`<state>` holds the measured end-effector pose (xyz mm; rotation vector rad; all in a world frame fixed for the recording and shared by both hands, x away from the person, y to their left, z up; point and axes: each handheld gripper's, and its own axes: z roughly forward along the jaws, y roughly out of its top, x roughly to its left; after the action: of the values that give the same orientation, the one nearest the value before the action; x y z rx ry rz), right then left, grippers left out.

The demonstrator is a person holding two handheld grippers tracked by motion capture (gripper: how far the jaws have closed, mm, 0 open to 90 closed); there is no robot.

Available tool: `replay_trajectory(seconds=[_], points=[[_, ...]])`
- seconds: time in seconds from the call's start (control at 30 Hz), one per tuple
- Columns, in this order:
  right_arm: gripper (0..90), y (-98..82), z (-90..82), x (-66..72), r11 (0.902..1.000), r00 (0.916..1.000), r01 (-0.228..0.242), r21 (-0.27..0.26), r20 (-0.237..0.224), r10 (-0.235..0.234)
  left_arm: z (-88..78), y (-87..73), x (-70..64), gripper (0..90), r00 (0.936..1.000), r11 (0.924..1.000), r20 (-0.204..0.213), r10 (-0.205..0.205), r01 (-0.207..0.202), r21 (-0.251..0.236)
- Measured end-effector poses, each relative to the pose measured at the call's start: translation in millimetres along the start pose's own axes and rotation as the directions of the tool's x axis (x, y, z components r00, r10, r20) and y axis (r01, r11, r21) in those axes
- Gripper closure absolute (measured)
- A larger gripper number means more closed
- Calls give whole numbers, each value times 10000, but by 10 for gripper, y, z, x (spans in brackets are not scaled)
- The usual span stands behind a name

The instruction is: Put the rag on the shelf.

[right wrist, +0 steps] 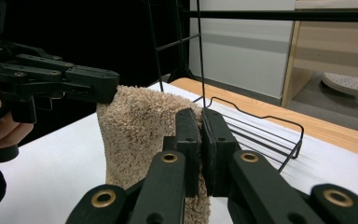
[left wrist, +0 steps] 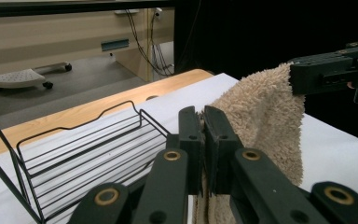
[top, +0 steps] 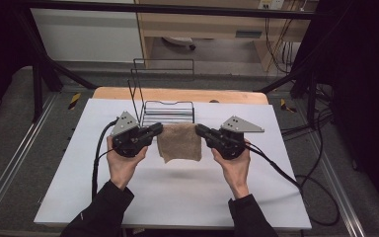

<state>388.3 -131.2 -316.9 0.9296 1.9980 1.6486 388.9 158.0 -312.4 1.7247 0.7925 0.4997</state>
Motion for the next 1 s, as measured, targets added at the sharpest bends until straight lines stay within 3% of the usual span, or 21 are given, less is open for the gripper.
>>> replay_trajectory(seconds=[1.0], points=[[867,478,55,97,9942,9983,549,-924,249,-528,-136,435,137,864,9995,9944,-295,-127,95,-1055]])
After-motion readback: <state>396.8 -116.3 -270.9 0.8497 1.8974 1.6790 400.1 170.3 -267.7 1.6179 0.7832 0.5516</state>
